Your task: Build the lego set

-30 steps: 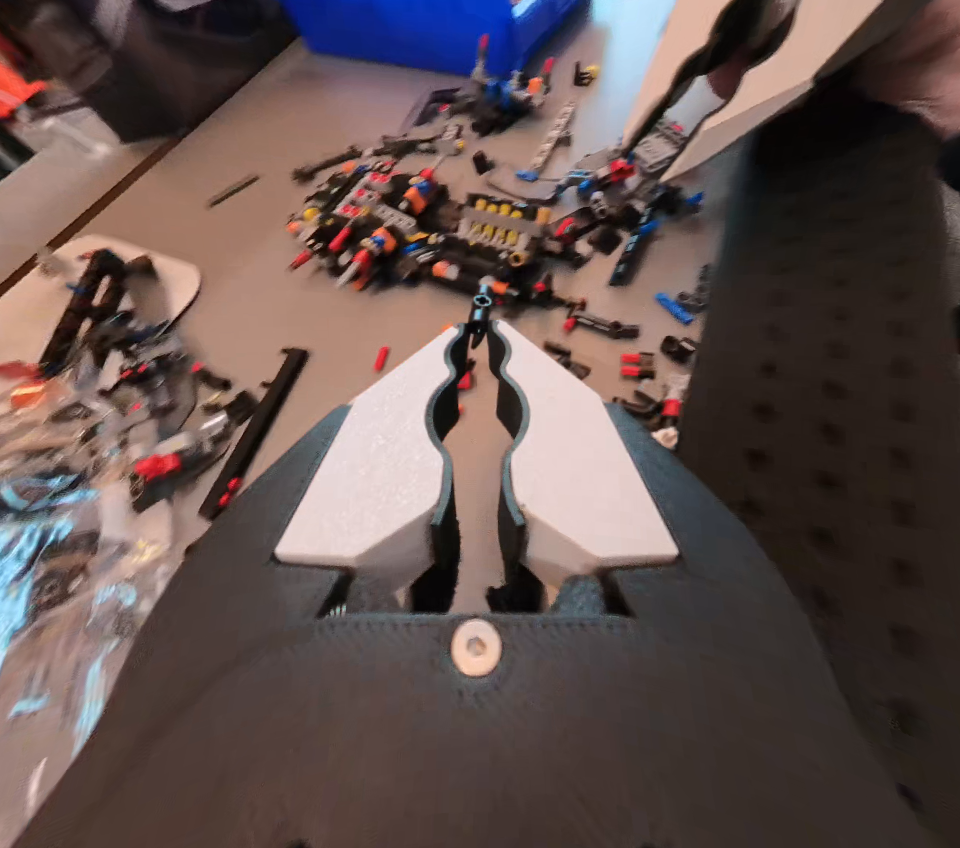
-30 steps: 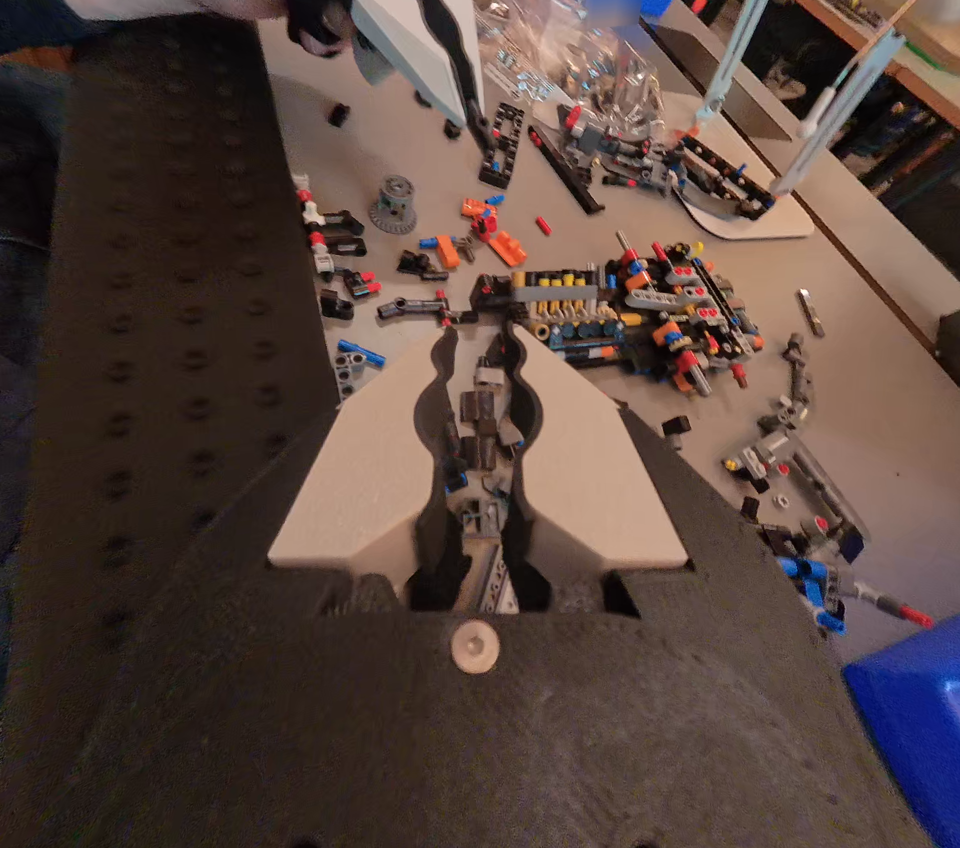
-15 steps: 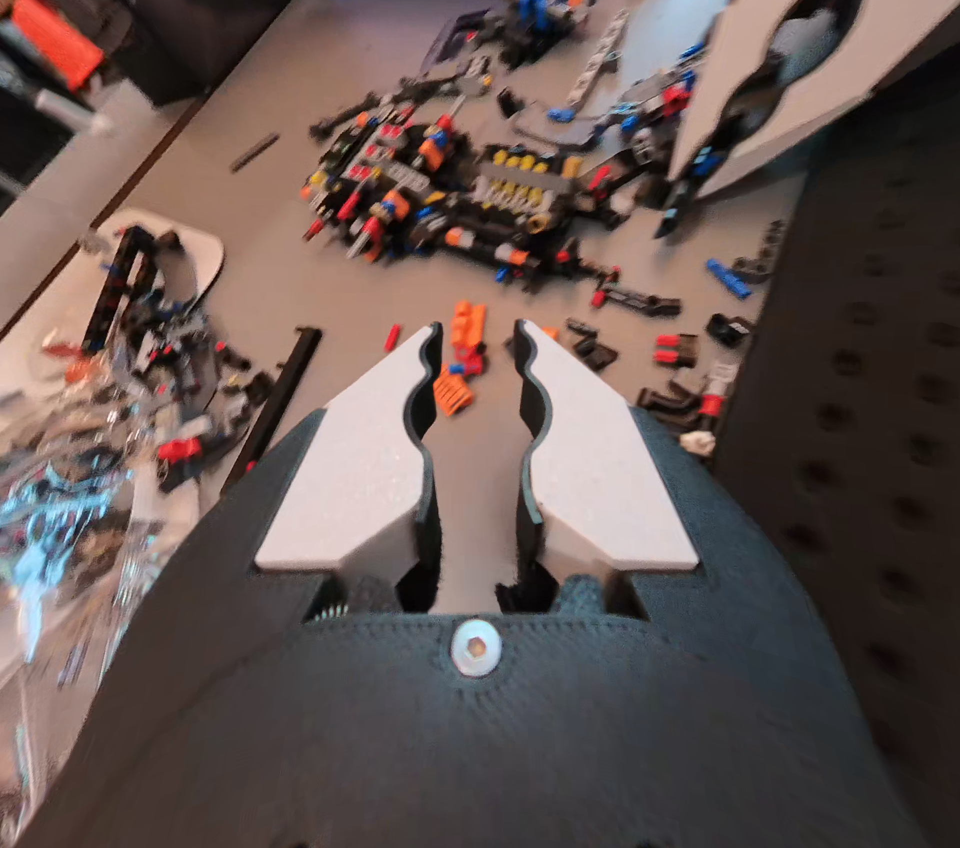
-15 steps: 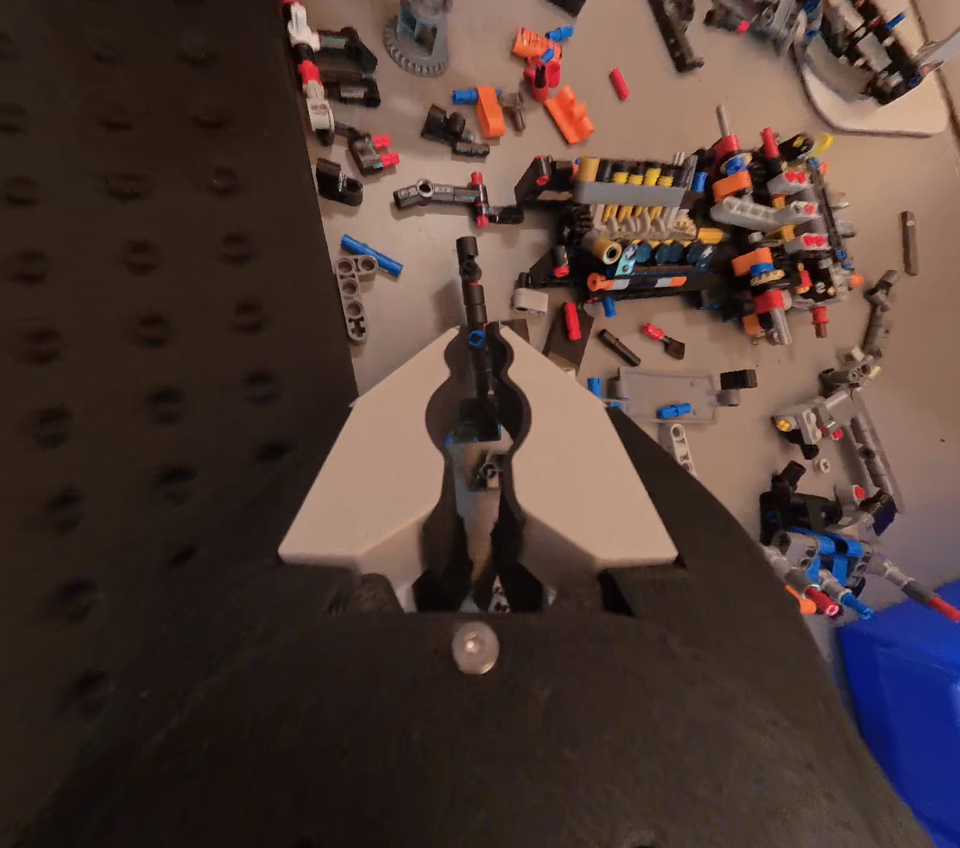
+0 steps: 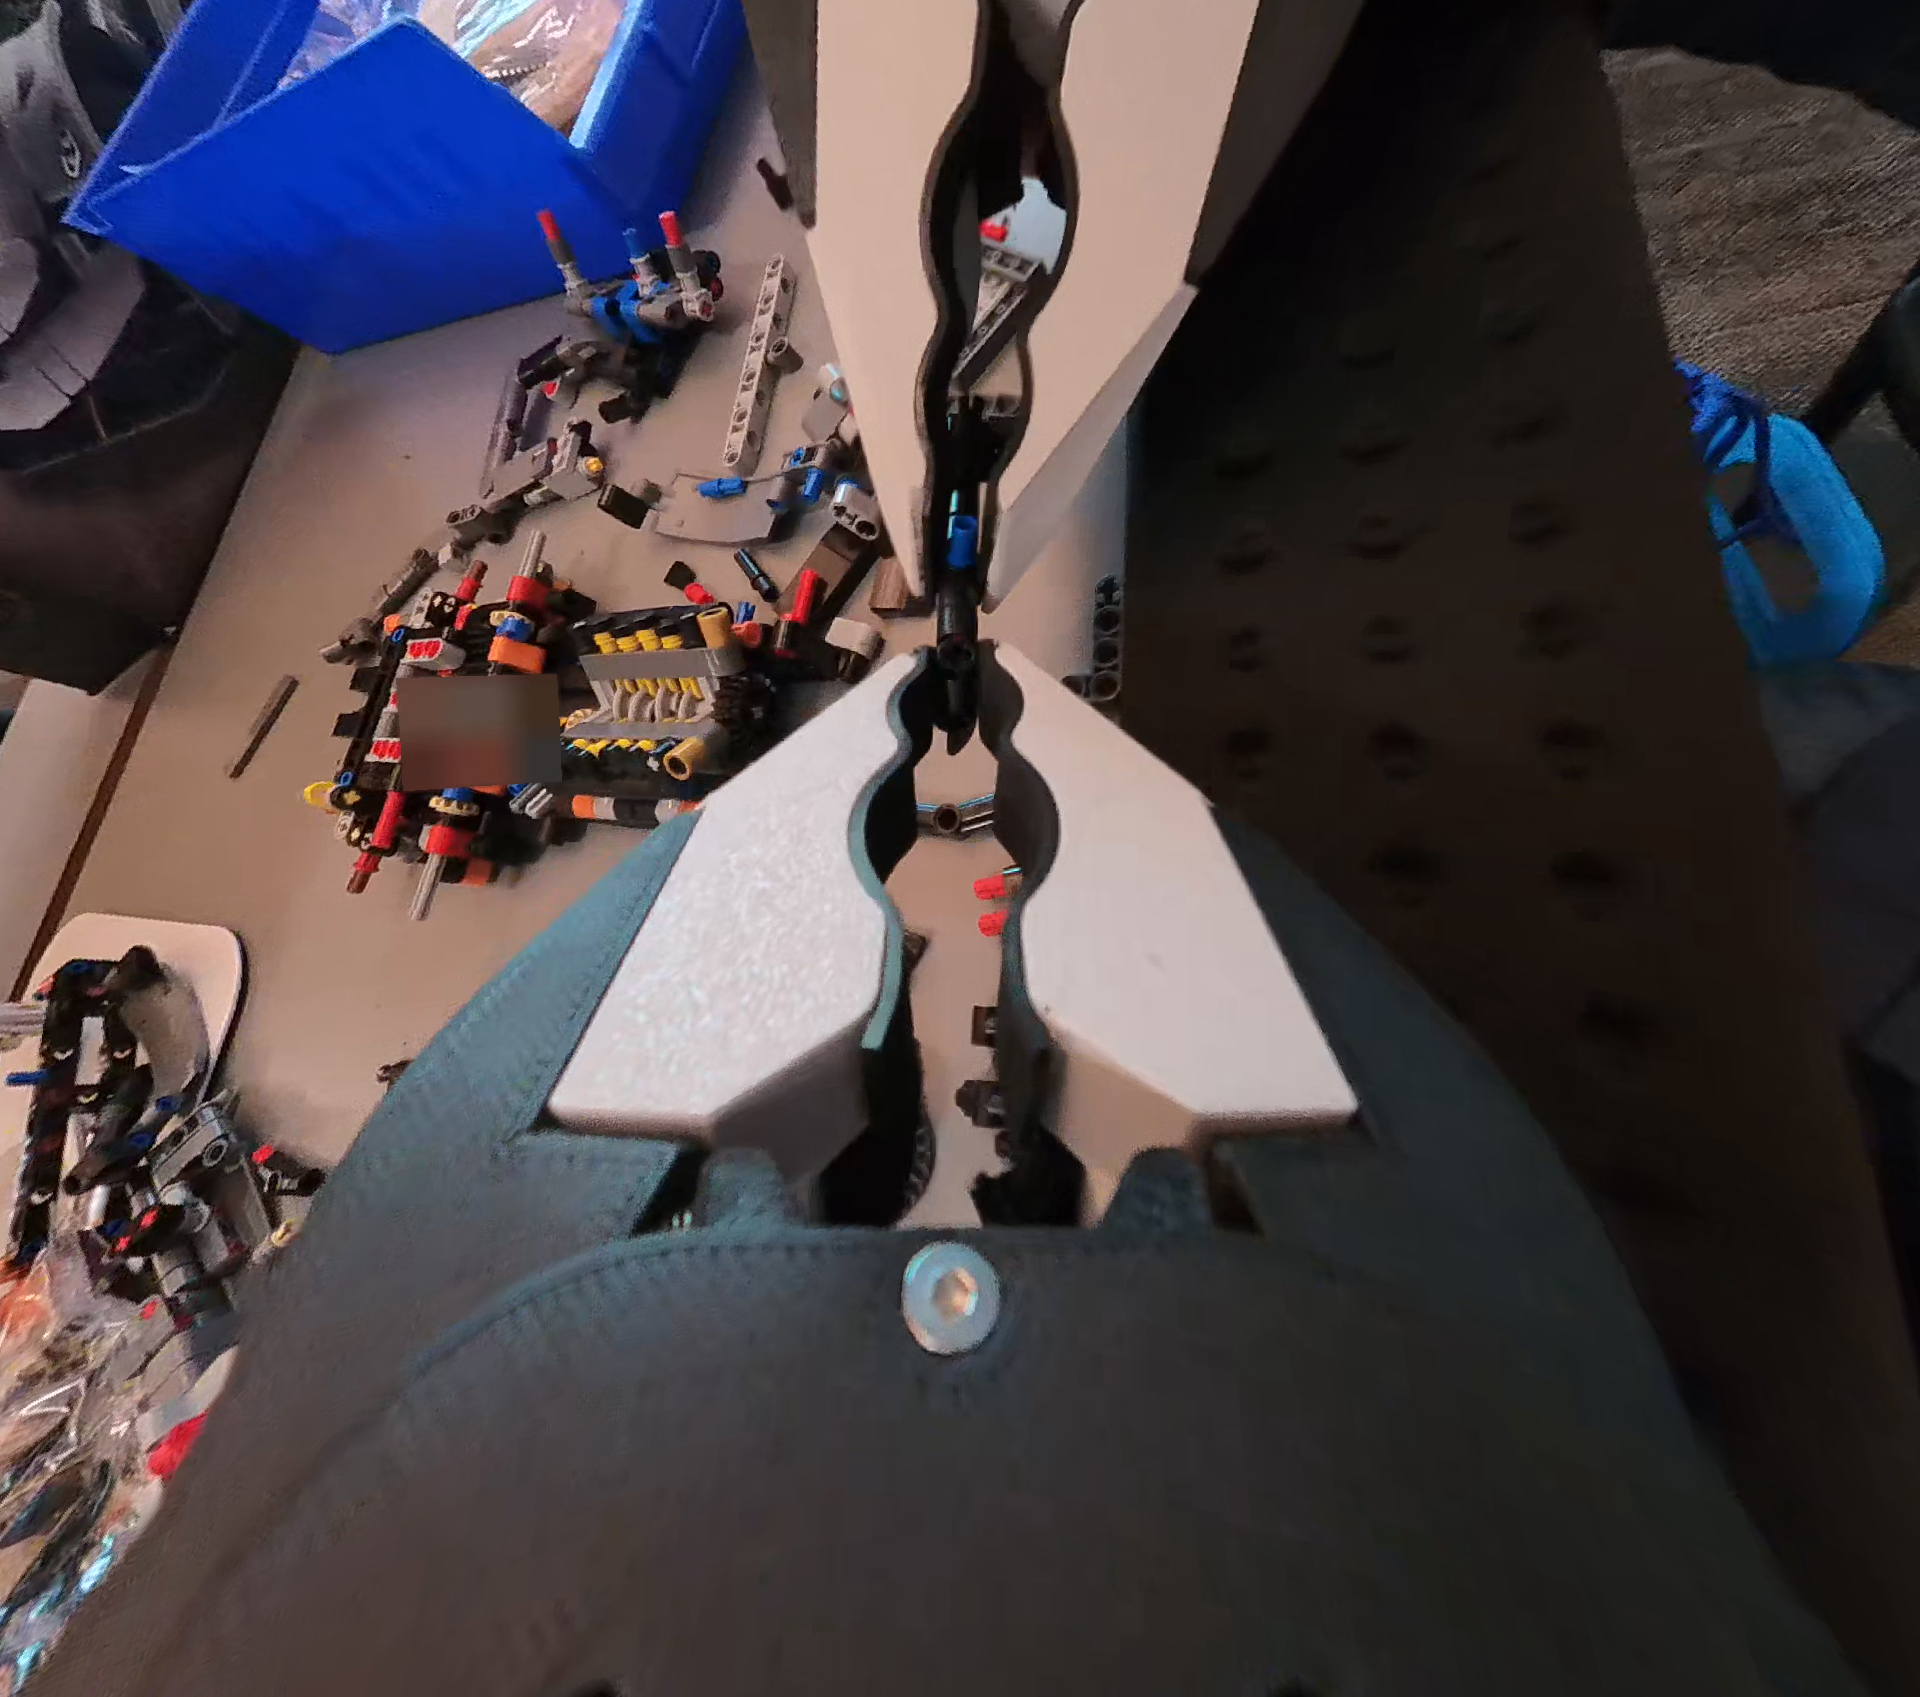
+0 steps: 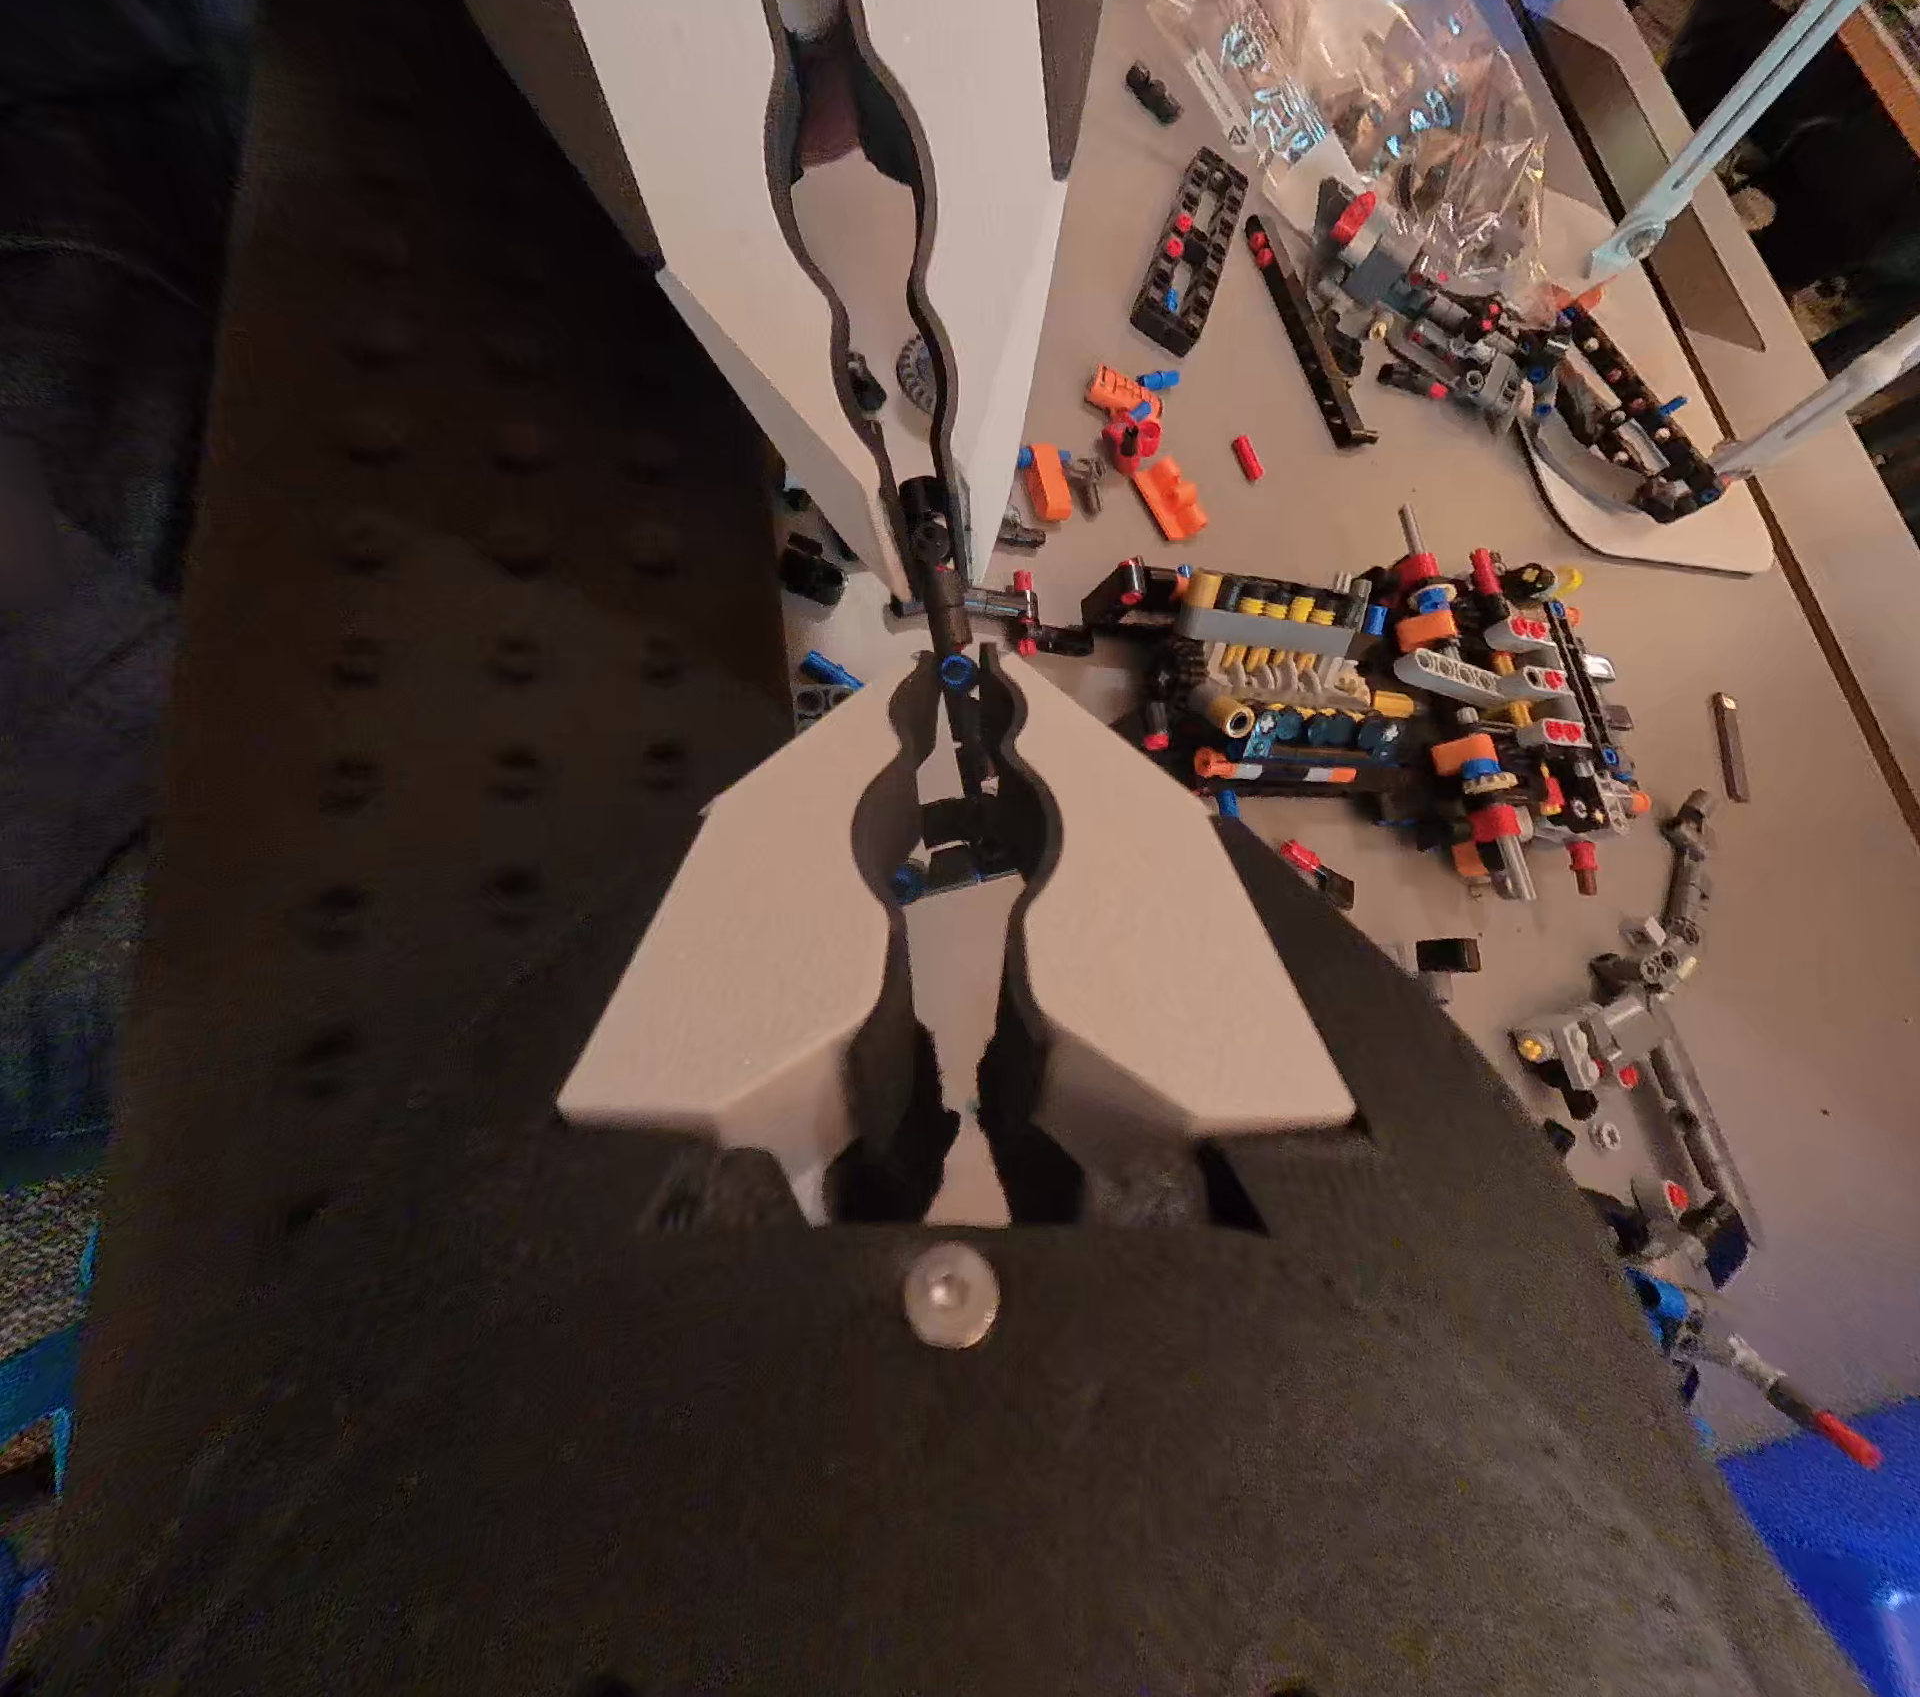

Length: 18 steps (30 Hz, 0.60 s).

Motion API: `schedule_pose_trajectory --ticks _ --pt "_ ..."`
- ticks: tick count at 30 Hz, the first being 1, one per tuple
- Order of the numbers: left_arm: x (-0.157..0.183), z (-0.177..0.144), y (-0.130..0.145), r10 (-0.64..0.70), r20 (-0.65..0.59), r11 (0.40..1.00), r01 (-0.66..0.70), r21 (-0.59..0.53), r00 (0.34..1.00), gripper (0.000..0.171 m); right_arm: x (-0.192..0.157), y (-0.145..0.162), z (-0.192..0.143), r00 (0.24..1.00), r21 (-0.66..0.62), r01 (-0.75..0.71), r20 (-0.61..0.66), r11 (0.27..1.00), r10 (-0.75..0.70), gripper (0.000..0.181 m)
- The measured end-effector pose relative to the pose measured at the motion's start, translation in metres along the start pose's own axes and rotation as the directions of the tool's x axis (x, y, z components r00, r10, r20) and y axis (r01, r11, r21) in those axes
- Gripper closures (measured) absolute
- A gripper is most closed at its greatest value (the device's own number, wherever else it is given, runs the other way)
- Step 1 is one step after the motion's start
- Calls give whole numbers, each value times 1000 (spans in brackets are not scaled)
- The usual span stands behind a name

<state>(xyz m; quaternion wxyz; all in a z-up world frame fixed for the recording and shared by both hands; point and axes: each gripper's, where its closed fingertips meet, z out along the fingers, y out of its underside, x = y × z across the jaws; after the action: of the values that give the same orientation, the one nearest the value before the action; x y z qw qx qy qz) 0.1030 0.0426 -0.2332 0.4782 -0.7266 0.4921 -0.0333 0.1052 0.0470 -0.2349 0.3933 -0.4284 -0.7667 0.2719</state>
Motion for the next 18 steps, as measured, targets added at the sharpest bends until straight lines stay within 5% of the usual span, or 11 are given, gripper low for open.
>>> schedule_pose_trajectory --ticks 13,15,16,18 --pt "7 -21 -5 -89 -113 990 100 97 990 166 -10 -13 -4 999 69 9 41 998 -11 177" --pt "-6 -30 7 -117 -55 991 120 64 992 166 5 23 -4 999 -98 -23 -28 995 20 177" --pt "-21 -48 9 -181 -31 975 184 126 983 166 9 27 -11 998 -77 -63 -27 995 61 177" --pt "-42 -81 11 -280 -7 932 273 237 960 167 4 -28 -32 997 216 -78 31 973 73 178"
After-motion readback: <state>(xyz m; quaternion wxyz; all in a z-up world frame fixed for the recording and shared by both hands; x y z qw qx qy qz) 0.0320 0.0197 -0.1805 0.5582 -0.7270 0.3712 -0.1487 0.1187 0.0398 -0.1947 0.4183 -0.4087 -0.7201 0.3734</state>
